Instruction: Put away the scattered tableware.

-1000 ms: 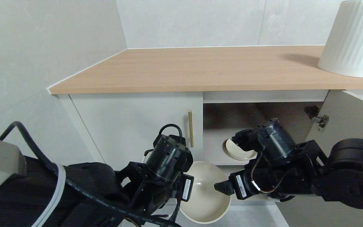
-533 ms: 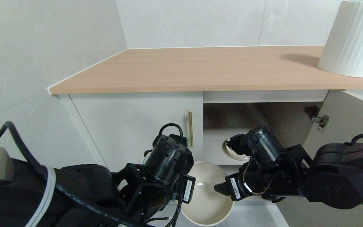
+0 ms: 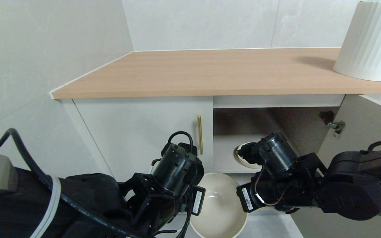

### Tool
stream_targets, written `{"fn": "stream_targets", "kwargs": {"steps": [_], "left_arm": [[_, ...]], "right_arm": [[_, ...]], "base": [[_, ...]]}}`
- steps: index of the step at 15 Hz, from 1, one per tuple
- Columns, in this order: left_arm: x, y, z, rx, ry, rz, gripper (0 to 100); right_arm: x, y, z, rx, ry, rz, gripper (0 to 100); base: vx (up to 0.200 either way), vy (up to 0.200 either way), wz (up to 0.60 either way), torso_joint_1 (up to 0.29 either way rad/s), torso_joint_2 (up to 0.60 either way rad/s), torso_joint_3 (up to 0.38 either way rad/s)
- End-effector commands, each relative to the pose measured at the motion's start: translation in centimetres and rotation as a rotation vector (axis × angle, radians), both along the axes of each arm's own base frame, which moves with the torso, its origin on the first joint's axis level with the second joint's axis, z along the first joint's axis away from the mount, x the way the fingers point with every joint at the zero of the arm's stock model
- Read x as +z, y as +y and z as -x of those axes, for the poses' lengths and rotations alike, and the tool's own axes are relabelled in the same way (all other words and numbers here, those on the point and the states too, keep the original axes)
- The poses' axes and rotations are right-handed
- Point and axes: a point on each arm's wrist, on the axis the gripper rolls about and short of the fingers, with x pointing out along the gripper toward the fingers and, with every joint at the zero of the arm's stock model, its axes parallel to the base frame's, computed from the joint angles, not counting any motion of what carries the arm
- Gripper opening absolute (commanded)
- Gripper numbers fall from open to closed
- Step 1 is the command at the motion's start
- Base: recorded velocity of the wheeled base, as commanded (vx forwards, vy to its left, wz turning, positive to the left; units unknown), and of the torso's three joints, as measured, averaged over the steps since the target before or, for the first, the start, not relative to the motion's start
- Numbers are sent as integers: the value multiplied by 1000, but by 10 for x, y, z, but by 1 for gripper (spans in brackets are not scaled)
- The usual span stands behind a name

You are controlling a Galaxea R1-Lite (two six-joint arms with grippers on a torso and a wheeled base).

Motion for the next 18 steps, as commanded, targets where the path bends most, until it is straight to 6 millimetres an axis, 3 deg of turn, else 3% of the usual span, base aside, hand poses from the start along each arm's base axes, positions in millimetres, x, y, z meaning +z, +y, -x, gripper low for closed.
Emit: {"fn": "stream_targets", "kwargs": {"steps": [1, 4, 6, 9, 11, 18], "left_arm": [[1, 0, 0, 1, -3, 4, 100], [4, 1, 0, 5, -11, 13, 100], [7, 3, 1, 10, -19, 20, 100], [19, 7, 3, 14, -44, 49, 100], [19, 7, 3, 13, -42, 48, 100], [20, 8, 3, 16, -45, 50, 100]], "right_arm": [[-1, 1, -1, 0, 1, 0, 0], [-2, -3, -4, -19, 2, 3, 0], [-6, -17, -19, -85, 12, 8, 0], [-25, -62, -65, -352, 41, 41, 0], [-27, -85, -94, -496, 43, 0, 0], [-40, -98, -158, -810, 17, -146, 0]], "base": [[0, 0, 0, 0, 0, 0], [0, 0, 0, 0, 0, 0], [0, 0, 0, 0, 0, 0], [0, 0, 0, 0, 0, 0], [0, 0, 0, 0, 0, 0], [0, 0, 0, 0, 0, 0]]}}
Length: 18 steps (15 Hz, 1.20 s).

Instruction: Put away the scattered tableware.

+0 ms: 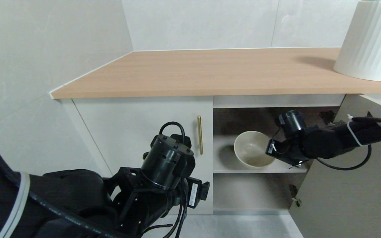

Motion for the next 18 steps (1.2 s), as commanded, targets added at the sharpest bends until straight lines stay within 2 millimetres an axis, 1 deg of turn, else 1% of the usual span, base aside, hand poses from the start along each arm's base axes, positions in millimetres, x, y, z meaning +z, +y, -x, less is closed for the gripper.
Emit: {"fn": "stream_targets", "kwargs": {"steps": [1, 4, 5, 6, 11, 13, 18], "left_arm": [[0, 0, 0, 1, -1, 1, 100], [0, 0, 0, 0, 1, 1, 100], [-1, 0, 0, -1, 1, -1, 100], [-1, 0, 0, 1, 1, -1, 100], [-3, -1, -1, 0, 7, -6, 100], [-3, -1, -1, 0, 7, -6, 100], [-3, -1, -1, 0, 7, -6, 100]], "right_arm": [[-15, -3, -18, -55, 7, -6, 0], [-25, -12, -35, -119, -5, -7, 0], [-26, -13, -36, -125, -11, -14, 0], [-29, -19, -43, -151, -25, -24, 0], [-35, -19, -47, -153, -30, -22, 0], [-39, -17, -49, -148, -40, -23, 0], [-41, -10, -48, -128, -41, -22, 0]], "base": [[0, 0, 0, 0, 0, 0], [0, 0, 0, 0, 0, 0], [0, 0, 0, 0, 0, 0], [0, 0, 0, 0, 0, 0], [0, 0, 0, 0, 0, 0], [0, 0, 0, 0, 0, 0], [0, 0, 0, 0, 0, 0]]}}
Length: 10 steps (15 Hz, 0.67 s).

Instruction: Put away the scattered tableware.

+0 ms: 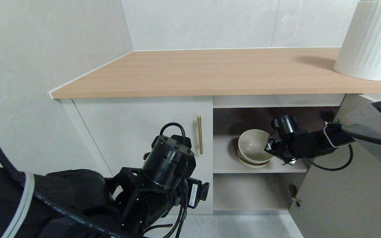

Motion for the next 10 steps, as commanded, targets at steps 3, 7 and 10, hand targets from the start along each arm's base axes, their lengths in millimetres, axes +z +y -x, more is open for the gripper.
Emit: {"fn": "stream_targets", "kwargs": {"steps": [3, 7, 10], "left_arm": [[0, 0, 0, 1, 1, -1, 100], [0, 0, 0, 1, 0, 1, 100], [0, 0, 0, 1, 0, 1, 100]], "right_arm": [[-3, 3, 1, 9, 7, 1, 0], [-3, 5, 1, 15, 8, 0, 100], [-4, 5, 1, 18, 11, 0, 100]], "base": [[0, 0, 0, 0, 0, 0], [0, 0, 0, 0, 0, 0], [0, 0, 0, 0, 0, 0]]}}
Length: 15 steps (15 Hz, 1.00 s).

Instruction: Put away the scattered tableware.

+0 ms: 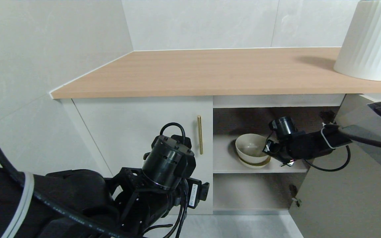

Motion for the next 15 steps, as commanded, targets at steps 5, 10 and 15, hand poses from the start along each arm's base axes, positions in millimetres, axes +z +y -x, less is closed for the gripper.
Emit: {"fn": "stream_targets", "kwargs": {"steps": [5, 10, 15], "left_arm": [[8, 4, 1, 11, -17, 24, 100], [54, 59, 22, 86, -117, 144, 100], [29, 99, 14, 210, -42, 99, 100]], "right_arm": [[28, 3, 20, 27, -8, -11, 100], [127, -2, 136, 345, -30, -55, 100], [161, -17, 218, 450, -66, -33, 100]], "base": [[0, 0, 0, 0, 0, 0], [0, 0, 0, 0, 0, 0], [0, 0, 0, 0, 0, 0]]}}
